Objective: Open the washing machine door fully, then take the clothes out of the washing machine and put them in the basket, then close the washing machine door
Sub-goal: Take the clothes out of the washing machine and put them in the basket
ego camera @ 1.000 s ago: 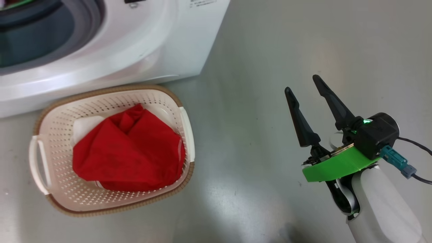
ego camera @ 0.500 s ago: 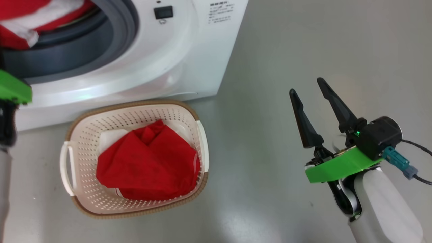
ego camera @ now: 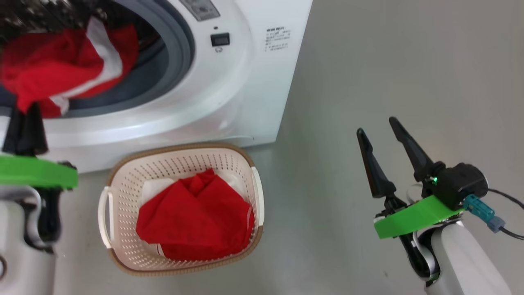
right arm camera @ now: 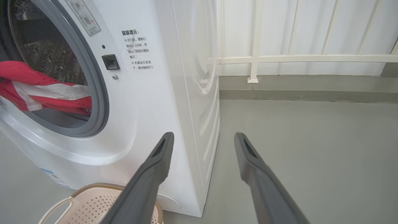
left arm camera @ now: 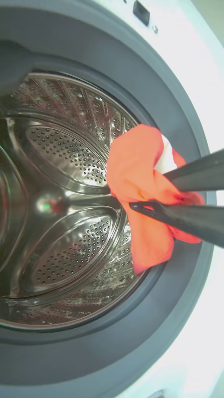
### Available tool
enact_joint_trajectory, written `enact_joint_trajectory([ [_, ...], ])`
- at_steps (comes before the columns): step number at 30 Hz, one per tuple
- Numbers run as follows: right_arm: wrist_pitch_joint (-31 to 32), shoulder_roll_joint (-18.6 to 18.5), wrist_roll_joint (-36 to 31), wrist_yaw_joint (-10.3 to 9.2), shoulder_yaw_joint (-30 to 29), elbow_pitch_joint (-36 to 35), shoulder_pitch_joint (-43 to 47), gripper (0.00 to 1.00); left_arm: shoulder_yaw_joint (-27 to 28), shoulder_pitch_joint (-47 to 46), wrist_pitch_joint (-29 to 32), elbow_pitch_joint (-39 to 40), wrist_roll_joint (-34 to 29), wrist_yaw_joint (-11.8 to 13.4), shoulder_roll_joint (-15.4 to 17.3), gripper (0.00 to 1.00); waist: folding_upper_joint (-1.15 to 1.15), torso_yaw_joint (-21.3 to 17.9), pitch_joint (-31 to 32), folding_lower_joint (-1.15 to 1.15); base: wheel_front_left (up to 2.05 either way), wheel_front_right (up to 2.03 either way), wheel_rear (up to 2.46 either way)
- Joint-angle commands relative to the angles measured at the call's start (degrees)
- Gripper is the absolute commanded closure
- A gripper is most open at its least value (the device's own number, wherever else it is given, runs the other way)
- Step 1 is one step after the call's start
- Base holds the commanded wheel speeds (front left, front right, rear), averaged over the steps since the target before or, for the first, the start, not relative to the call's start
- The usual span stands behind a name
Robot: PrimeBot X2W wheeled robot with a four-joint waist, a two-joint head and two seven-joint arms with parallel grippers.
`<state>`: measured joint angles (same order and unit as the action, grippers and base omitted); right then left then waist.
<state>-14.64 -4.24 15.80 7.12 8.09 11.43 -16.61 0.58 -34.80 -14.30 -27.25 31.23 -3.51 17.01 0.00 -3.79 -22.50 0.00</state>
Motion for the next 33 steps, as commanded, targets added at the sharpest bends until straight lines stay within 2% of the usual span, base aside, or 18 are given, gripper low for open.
enact_joint_trajectory([
  [1,-0.36,0.21,-0.35,0.36,0.92,-1.05,0.91,0.0,2.27,1.29,-0.69,2.48,-0.58,0.11,2.0,1.0,0.0,0.44,2.19,0.0,0.0,0.0,0.0],
  [5,-0.36,0.24,-0.48,0.36,0.34,-0.66,2.13,0.0,3.11,5.42,-0.7,6.84,-0.69,0.18,0.28,1.0,0.0,1.03,4.74,0.0,0.0,0.0,0.0],
  [11,-0.36,0.32,-0.57,0.36,-0.07,-0.51,3.59,0.0,3.96,10.69,-0.49,12.74,-0.61,1.31,-0.44,1.0,0.0,1.14,8.68,0.0,0.0,0.0,0.0],
  [25,-0.36,0.47,-0.33,0.36,-0.91,-0.21,7.67,0.0,2.97,25.21,3.47,31.9,-0.63,5.63,-2.9,1.0,0.0,2.41,14.7,0.0,0.0,0.0,0.0],
  [29,-0.36,0.61,-0.28,0.36,-0.76,-0.24,8.42,0.0,0.95,28.88,5.17,33.77,0.08,5.73,-4.49,1.0,0.0,3.05,14.61,0.0,0.0,0.0,0.0],
  [33,-0.36,0.66,-0.48,0.36,-0.56,-0.43,8.07,0.0,-1.13,29.8,5.8,31.48,0.95,5.09,-6.08,1.0,0.0,3.53,13.23,0.0,0.0,0.0,0.0],
])
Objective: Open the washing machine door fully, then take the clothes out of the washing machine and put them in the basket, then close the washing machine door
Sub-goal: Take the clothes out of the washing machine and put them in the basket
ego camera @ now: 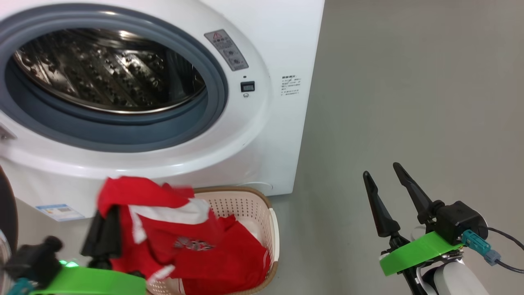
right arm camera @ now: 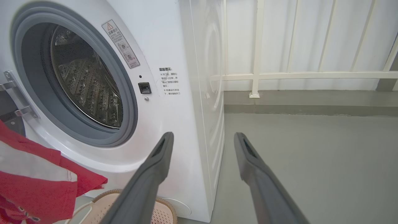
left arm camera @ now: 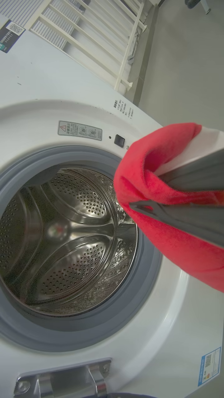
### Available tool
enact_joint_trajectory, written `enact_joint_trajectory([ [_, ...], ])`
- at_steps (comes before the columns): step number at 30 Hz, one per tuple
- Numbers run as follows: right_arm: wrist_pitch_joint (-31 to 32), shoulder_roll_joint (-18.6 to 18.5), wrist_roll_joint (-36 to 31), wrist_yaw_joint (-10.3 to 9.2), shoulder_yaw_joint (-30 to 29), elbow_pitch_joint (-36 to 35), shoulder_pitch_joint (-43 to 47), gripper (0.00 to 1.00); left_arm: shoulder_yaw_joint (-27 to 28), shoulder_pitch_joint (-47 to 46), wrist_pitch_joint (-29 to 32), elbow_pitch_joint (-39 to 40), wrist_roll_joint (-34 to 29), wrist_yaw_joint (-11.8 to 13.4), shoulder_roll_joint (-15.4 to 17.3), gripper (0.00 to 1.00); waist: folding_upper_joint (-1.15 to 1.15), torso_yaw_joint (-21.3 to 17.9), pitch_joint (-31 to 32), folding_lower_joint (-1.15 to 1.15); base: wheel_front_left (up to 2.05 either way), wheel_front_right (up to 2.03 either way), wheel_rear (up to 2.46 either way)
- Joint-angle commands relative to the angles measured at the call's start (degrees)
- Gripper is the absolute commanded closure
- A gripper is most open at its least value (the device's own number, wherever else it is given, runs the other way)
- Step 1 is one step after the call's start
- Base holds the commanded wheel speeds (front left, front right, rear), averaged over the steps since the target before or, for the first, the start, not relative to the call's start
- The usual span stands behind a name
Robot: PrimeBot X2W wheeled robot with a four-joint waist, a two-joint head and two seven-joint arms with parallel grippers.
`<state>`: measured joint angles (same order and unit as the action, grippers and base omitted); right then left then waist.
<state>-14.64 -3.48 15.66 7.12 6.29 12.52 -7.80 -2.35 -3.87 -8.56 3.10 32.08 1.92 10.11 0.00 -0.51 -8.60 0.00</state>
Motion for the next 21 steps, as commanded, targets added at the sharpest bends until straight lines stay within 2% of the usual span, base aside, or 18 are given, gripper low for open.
enact_joint_trajectory([
  [1,-0.36,-0.1,-0.42,0.36,1.29,-1.58,-0.92,0.0,1.3,-1.31,0.04,-0.01,0.21,-0.54,0.5,1.0,0.0,0.31,-1.08,0.0,0.0,0.0,0.0],
  [7,-0.36,-0.32,-0.69,0.36,1.63,-1.61,-1.93,0.0,-0.19,-3.46,-0.29,-8.55,1.45,-2.25,-0.65,1.0,0.0,0.36,-3.43,0.0,0.0,0.0,0.0],
  [12,-0.36,-0.5,-0.81,0.36,1.89,-1.52,-2.74,0.0,-1.41,-7.39,-0.98,-19.67,2.23,-4.51,-1.18,1.0,0.0,0.05,-5.6,0.0,0.0,0.0,0.0],
  [21,-0.36,-0.88,-0.99,0.36,2.34,-2.06,-5.47,0.0,-2.47,-18.21,1.01,-40.01,5.66,-6.91,-3.17,1.0,0.0,-0.73,-11.26,0.0,0.0,0.0,0.0],
])
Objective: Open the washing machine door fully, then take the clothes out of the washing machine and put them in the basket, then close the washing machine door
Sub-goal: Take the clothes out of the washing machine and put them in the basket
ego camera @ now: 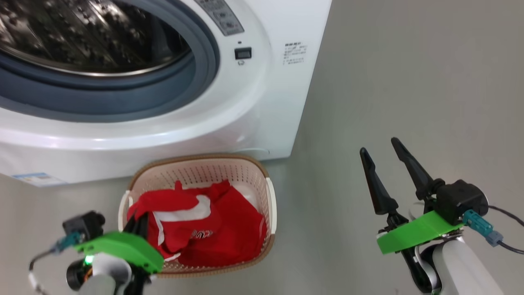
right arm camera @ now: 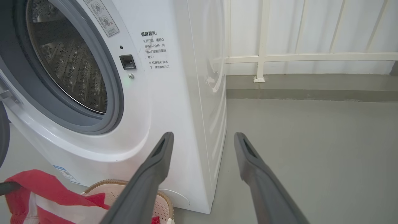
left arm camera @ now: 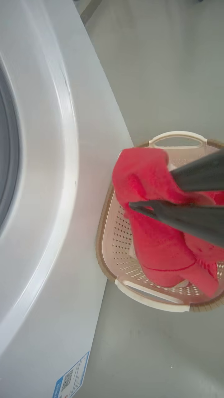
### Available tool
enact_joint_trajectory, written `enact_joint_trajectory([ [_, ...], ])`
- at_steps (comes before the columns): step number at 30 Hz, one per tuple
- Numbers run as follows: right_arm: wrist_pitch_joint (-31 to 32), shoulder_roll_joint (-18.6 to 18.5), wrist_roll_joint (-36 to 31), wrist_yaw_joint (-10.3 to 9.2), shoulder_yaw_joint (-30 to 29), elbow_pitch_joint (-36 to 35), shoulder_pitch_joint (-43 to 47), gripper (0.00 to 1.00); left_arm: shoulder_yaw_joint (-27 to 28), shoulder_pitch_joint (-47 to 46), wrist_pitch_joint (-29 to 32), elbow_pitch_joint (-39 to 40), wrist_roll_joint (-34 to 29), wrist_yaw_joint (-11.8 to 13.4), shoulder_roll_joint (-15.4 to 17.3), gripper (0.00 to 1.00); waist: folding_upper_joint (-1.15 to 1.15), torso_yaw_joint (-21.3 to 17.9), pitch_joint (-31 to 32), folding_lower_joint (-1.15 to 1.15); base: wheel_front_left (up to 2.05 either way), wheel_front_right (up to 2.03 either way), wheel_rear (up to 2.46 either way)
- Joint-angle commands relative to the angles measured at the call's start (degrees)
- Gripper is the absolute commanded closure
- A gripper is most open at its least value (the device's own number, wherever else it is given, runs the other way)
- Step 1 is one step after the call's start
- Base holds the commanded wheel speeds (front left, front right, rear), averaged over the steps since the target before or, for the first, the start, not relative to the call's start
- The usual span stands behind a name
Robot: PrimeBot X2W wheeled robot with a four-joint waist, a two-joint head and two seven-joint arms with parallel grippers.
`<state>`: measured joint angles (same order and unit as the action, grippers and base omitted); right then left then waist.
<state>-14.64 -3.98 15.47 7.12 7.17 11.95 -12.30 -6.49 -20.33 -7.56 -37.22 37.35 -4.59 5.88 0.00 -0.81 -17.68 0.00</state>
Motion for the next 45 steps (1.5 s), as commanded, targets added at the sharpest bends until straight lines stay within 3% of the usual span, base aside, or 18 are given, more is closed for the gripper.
enact_joint_trajectory([
  [1,-0.36,-0.43,-0.81,0.36,1.43,-1.57,-1.32,0.0,1.43,-3.11,0.64,-2.0,0.6,-0.57,0.95,1.0,0.0,-0.44,-2.87,0.0,0.0,0.0,0.0],
  [20,-0.36,0.26,-1.01,0.36,4.1,-1.25,-6.97,0.0,-4.64,-21.67,5.08,-31.68,0.48,-2.79,1.22,1.0,0.0,-3.75,-14.81,0.0,0.0,0.0,0.0],
  [30,-0.36,0.9,-0.4,0.36,5.29,-0.87,-8.3,0.0,-6.39,-23.81,6.2,-35.0,0.23,-2.86,1.73,1.0,0.0,-5.08,-16.88,0.0,0.0,0.0,0.0],
  [31,-0.36,0.93,-0.37,0.36,5.38,-0.76,-8.4,0.0,-6.57,-24.0,5.81,-35.11,0.13,-2.86,1.85,0.86,0.0,-5.15,-16.87,0.0,0.0,0.0,0.0],
  [32,-0.36,0.96,-0.34,0.36,5.42,-0.62,-8.5,0.0,-6.68,-24.22,5.15,-35.18,0.08,-2.87,1.93,0.6,0.0,-5.19,-16.82,0.0,0.0,0.0,0.0],
  [33,-0.36,0.99,-0.29,0.36,5.43,-0.45,-8.59,0.0,-6.67,-24.37,4.39,-35.24,0.13,-2.87,1.96,0.11,0.0,-5.19,-16.64,0.0,0.0,0.0,0.0],
  [34,-0.36,1.01,-0.24,0.36,5.4,-0.24,-8.61,0.0,-6.72,-24.37,3.85,-35.34,0.16,-2.87,1.93,0.0,0.0,-5.16,-16.32,0.0,0.0,0.0,0.0],
  [45,-0.36,1.09,-0.98,0.36,4.12,1.17,-7.55,0.0,-8.07,-21.32,-2.69,-33.4,2.19,-2.89,0.87,0.0,0.0,-3.55,-10.1,0.0,0.0,0.0,0.0],
])
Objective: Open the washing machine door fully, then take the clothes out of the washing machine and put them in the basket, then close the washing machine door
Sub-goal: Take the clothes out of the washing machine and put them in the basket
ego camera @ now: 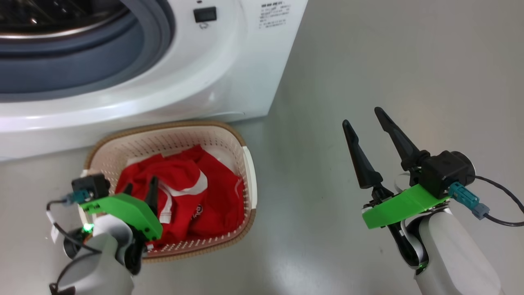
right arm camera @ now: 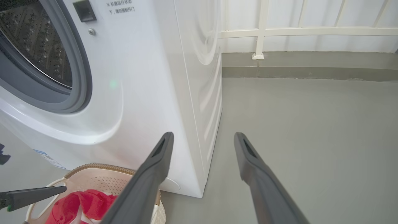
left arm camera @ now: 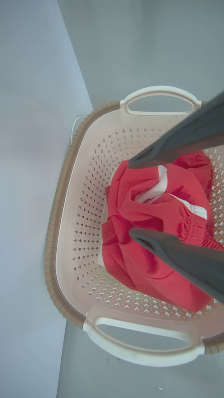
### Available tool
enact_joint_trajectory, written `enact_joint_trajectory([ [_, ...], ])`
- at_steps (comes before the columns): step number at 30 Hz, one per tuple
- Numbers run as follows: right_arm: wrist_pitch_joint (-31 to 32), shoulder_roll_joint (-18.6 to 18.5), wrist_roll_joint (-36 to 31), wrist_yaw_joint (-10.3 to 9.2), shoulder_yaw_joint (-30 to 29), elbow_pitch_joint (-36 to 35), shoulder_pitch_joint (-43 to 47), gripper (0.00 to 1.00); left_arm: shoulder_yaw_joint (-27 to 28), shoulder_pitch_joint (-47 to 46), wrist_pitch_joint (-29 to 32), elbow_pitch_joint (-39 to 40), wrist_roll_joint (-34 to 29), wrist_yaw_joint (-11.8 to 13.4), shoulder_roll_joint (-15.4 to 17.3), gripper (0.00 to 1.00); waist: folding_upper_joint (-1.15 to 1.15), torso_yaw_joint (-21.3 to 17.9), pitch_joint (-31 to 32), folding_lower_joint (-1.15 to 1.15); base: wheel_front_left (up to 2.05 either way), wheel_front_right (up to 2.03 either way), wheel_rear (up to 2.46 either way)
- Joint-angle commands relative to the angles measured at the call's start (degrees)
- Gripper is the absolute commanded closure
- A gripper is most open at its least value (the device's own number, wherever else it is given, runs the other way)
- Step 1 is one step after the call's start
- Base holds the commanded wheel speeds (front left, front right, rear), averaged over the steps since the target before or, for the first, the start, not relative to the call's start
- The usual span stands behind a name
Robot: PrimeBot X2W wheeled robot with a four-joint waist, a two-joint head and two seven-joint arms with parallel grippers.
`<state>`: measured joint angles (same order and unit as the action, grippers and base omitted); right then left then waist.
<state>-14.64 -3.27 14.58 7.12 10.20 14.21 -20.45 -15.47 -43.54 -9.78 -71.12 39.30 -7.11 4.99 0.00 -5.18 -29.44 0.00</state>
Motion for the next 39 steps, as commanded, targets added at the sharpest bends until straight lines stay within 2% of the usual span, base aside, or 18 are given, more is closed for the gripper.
enact_joint_trajectory([
  [1,-0.36,0.38,-0.14,0.36,0.98,-1.01,0.74,0.0,0.7,2.39,-0.91,1.02,0.56,-0.36,1.8,0.0,0.0,1.0,2.31,0.0,0.0,0.0,0.0],
  [15,-0.36,0.39,-0.73,0.36,-0.84,-0.03,4.63,0.0,-1.8,9.21,-5.11,11.77,3.22,-0.37,4.26,0.0,0.0,3.92,10.97,0.0,0.0,0.0,0.0],
  [20,-0.36,0.39,-0.96,0.36,-1.56,-0.09,6.07,0.0,1.0,12.1,-5.19,18.55,3.07,-0.37,5.74,0.0,0.0,4.66,13.6,0.0,0.0,0.0,0.0],
  [25,-0.36,0.39,-1.21,0.36,-3.75,0.2,7.51,0.0,2.91,16.7,-5.2,26.53,-0.58,-0.27,6.86,0.0,0.0,4.95,16.43,0.0,0.0,0.0,0.0],
  [39,-0.36,0.39,-0.72,0.36,-5.31,0.63,11.68,0.0,11.73,30.16,-5.21,42.73,-6.59,0.67,6.28,0.0,0.0,4.53,23.5,0.0,0.0,0.0,0.0],
])
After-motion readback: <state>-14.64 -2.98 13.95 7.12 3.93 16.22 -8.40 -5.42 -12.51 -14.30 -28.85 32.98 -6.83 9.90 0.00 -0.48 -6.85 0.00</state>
